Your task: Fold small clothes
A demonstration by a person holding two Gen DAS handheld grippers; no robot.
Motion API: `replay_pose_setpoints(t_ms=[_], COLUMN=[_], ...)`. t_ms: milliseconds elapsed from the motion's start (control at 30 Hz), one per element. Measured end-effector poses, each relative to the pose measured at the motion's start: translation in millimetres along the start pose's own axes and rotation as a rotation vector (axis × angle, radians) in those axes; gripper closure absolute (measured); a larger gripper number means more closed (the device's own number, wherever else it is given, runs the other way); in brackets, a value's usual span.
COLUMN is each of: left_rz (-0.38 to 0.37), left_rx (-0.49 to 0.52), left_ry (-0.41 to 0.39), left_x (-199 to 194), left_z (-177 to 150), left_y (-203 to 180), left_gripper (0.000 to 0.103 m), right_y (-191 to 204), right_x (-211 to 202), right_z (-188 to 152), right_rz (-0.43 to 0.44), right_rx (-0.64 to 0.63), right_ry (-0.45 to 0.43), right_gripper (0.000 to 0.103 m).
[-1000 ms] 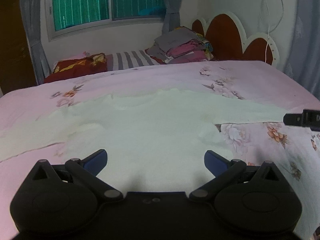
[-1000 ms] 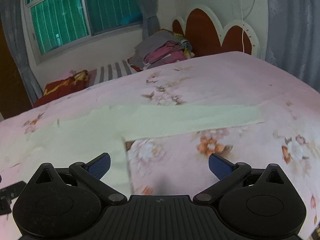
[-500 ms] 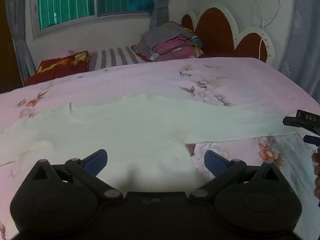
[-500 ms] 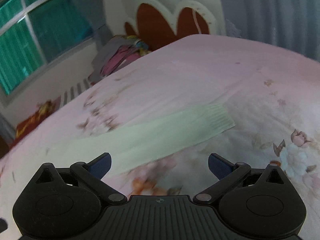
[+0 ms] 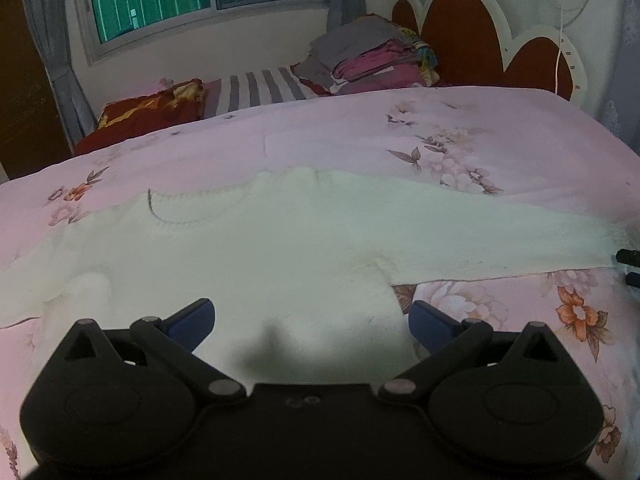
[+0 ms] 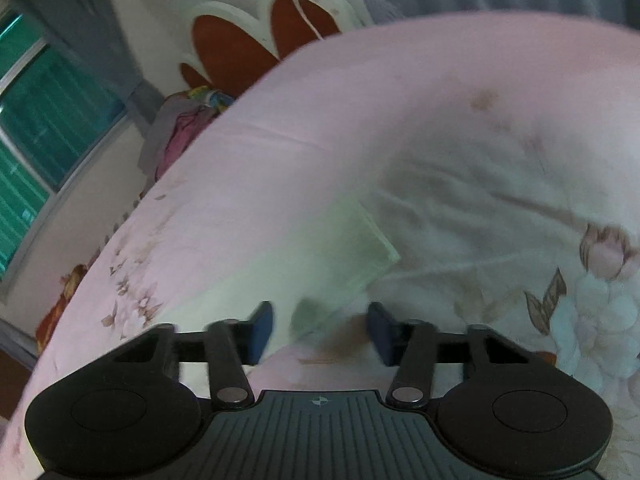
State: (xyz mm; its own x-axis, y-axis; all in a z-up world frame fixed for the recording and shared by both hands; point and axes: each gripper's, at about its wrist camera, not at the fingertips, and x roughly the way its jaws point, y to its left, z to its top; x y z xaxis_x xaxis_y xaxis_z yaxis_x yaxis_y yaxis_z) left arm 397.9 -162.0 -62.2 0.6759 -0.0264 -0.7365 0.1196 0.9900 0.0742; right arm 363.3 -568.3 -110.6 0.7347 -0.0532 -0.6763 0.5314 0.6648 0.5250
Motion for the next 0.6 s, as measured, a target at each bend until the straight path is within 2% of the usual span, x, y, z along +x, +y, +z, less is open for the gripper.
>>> replay_pose_setpoints(t_ms=[233,300,367,433,533,567,600], left_rz=[-0.094,-0.057,-0.032,-0.019,0.023,0.026,0.037], left_rx=[-0.157,-0.177,-0.187,-0.193,-0.188,-0.177,-0.154], left_ry=[0.034,0.037,0.037,0.039,0.056,0.065,0.070], left_x=[3.4,2.3,0.4,-0.4,0.6,0.9,0.1], left_z=[10.1,11.4,11.8,11.4,7.5,6.4,4.8], left_y=[16.9,22.8,29.8,38.2,50.6,53.6,56.3], left_gripper=[0.000,0.000,0.000,0.000,0.000,0.000,0.000], right_y=[-20.2,-22.4,-26.3,-27.7,-16.1,-15.4,-20.1], right_x=[-0.4,0.9,3.4,2.1,-6.7,-2.5,0.1], right_z=[12.1,15.7,20.8,23.1,25.4,25.0,24.7], right_rz=[0.051,0.051,0.030,0.022,-0.009,-0.052,-0.058], right_rx=[0.072,0.071,0.079,0.060,-0.046,-0.053,-0.024], right_ry=[-0.024,-0.034,-0.038,-0.026,-0.057,-0.041,-0.028], right_gripper=[0.064,0.069,0.091,0.099,0.099,0.100,0.101])
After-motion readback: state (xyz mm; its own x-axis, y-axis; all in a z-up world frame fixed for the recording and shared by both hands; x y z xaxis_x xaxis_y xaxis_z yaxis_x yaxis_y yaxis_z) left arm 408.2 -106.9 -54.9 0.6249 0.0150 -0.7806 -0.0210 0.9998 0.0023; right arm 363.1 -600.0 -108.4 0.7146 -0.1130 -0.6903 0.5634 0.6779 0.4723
